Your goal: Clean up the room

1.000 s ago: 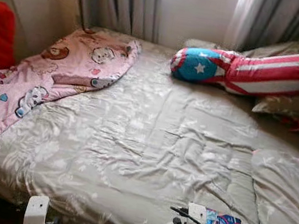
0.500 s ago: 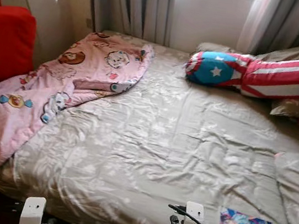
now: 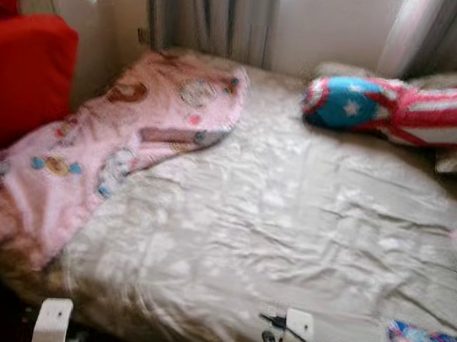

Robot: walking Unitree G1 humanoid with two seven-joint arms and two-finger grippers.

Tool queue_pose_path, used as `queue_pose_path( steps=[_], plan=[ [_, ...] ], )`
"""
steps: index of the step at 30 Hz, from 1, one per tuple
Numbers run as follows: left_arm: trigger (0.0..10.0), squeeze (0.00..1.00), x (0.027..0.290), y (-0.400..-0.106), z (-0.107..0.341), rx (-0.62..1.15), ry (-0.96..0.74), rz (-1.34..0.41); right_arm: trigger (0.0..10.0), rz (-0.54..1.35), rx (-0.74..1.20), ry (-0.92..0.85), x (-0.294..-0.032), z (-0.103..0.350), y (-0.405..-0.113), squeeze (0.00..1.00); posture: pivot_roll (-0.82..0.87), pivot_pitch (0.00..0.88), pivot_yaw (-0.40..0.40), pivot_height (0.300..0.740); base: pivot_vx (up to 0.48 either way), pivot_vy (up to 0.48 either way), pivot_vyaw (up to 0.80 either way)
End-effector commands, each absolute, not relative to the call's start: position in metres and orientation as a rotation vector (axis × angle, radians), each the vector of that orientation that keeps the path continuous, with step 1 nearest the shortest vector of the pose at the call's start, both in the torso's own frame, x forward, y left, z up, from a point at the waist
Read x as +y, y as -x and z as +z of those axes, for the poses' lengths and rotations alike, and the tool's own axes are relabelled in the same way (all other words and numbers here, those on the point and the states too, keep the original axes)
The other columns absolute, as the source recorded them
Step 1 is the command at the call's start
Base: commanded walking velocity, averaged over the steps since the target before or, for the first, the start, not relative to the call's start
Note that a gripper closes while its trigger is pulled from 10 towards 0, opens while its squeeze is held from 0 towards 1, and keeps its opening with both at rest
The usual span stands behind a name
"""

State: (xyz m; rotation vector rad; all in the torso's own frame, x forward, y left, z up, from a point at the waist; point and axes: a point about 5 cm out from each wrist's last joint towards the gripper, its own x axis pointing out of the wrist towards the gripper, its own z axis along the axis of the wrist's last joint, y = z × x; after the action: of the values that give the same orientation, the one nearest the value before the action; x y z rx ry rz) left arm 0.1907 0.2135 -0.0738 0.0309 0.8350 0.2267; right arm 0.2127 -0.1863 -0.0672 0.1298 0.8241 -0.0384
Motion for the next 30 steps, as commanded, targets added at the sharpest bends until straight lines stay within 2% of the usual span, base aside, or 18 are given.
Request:
queue_pose_path(
  steps=[1,25,30],
  plan=[
    [10.0,0.00,0.2073,-0.1884,-0.0764,0.852,-0.017,0.221,10.0,-0.060,0.847,-0.123,-0.1941,-0.0706,-0.2052,0.00,-0.03,0.072,-0.012,0.740,0.000,0.480,0.00],
    [10.0,0.00,0.2084,-0.1879,-0.0765,0.853,-0.020,0.220,10.0,-0.058,0.848,-0.124,-0.1929,-0.0709,-0.2048,0.00,-0.04,0.067,-0.005,0.740,0.000,0.480,0.00],
    [10.0,0.00,0.2083,-0.1877,-0.0765,0.852,-0.028,0.214,10.0,-0.055,0.850,-0.121,-0.1931,-0.0712,-0.2043,0.00,-0.04,0.062,-0.005,0.740,0.000,0.064,0.00]
  ],
)
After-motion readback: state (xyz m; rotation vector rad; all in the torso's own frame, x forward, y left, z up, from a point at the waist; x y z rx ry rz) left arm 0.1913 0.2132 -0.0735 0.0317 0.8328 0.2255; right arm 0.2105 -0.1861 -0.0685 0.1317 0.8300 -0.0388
